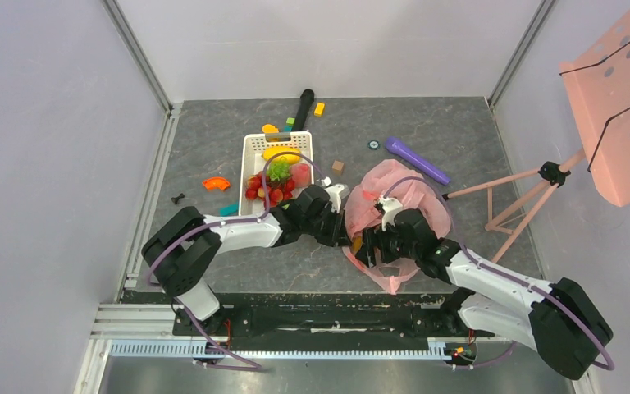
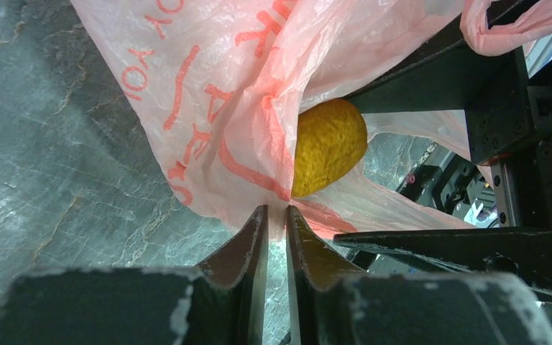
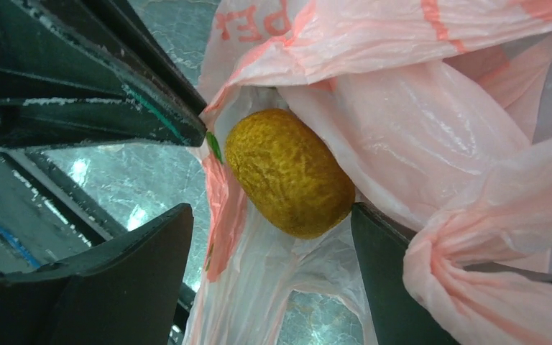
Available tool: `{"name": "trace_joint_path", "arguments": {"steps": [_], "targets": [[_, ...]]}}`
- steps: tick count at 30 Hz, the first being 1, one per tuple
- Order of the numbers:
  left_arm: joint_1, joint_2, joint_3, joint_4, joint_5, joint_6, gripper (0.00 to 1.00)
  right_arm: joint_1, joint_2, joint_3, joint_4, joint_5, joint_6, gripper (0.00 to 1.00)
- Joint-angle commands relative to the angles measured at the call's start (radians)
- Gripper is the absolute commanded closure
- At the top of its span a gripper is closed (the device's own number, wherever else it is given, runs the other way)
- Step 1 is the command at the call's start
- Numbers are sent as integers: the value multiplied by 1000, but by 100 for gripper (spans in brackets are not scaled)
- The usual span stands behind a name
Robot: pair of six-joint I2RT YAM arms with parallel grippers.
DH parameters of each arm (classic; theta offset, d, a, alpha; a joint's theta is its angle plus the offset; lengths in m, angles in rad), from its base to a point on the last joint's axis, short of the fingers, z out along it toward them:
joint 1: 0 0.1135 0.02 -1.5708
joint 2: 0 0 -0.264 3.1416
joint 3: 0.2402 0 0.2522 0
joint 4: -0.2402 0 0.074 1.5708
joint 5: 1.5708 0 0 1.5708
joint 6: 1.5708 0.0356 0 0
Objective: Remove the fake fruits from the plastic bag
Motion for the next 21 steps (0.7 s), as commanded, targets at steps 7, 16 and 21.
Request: {"name": "trace_joint_path", "arguments": {"steps": [7,16,21], "targets": [[-10,51,4,78,48,-41,81,15,74,-28,150,137,28,10],[-14,64,12,80,54,-40,81,17,160,-15,221,171,26,13],[-13,67,12,81,53,-38,81,17,135,-26,237,181,20,38]]}}
